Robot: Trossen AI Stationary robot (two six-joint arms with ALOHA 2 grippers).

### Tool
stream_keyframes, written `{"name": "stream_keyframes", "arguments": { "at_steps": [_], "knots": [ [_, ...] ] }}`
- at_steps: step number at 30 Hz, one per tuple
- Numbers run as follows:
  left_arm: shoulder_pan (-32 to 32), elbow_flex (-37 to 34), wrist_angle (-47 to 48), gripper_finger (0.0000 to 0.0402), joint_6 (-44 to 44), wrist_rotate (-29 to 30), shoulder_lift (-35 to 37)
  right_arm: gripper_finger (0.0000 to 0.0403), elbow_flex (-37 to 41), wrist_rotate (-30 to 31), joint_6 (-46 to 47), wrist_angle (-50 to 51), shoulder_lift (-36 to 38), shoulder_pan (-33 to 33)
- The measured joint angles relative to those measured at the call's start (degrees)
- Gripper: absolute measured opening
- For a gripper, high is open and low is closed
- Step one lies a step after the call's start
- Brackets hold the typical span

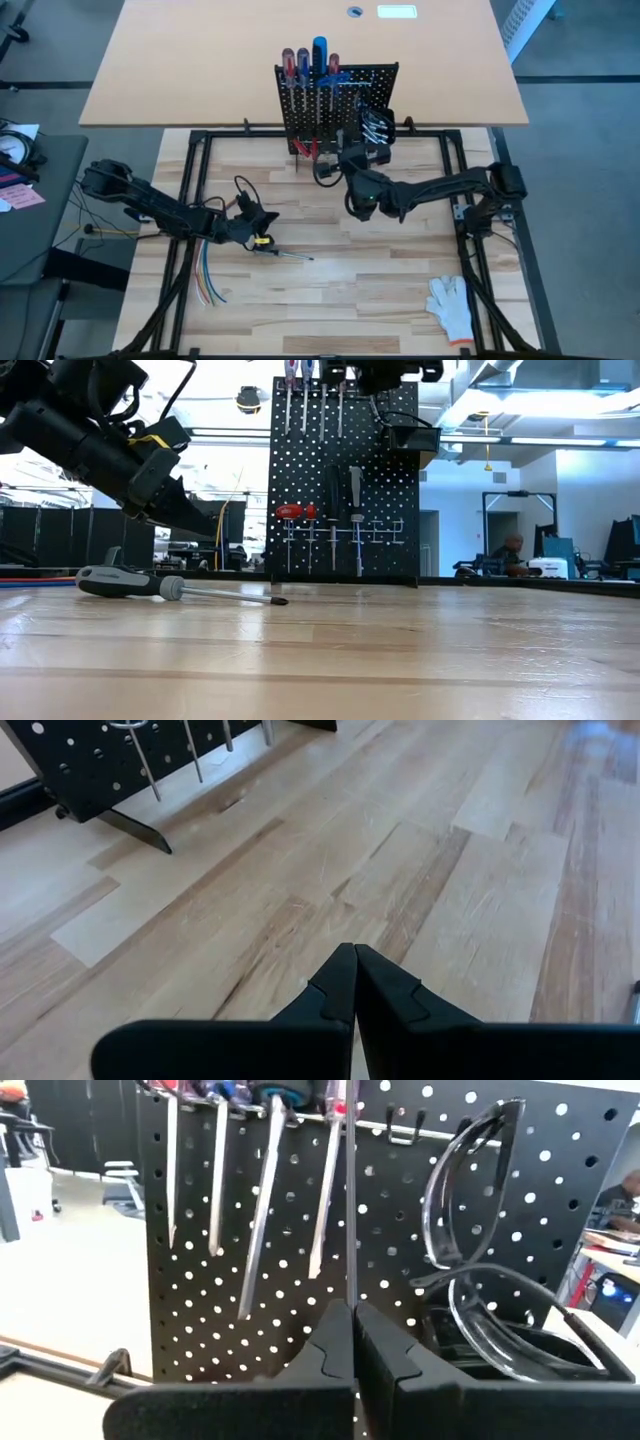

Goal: Hang tools onto peg board
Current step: Hang the pick tool on the pegboard

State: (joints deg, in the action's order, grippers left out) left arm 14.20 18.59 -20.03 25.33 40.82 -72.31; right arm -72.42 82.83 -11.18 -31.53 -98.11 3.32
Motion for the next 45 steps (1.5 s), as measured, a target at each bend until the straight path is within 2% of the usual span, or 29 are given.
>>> {"name": "stream_keyframes", "arguments": {
  "at_steps": [15, 19, 27, 45],
  "knots": [
    [0.00, 0.00, -0.02, 0.0000, 0.02, -0.90, 0.00, 0.0000, 0.07, 0.07, 4.03, 1.26, 0.27, -3.05],
    [0.00, 0.00, -0.02, 0.0000, 0.01, -0.94, 0.00, 0.0000, 0.07, 2.47, 3.69, 2.00, 0.27, -3.13],
    [0.00, 0.00, -0.02, 0.0000, 0.05, -0.94, 0.00, 0.0000, 0.07, 2.40, 6.73, 5.03, 0.27, -3.61],
    [0.00, 0.00, -0.22, 0.0000, 0.40, -0.96, 0.00, 0.0029, 0.07, 1.01, 9.95, 7.42, 0.27, -4.12]
  ]
}}
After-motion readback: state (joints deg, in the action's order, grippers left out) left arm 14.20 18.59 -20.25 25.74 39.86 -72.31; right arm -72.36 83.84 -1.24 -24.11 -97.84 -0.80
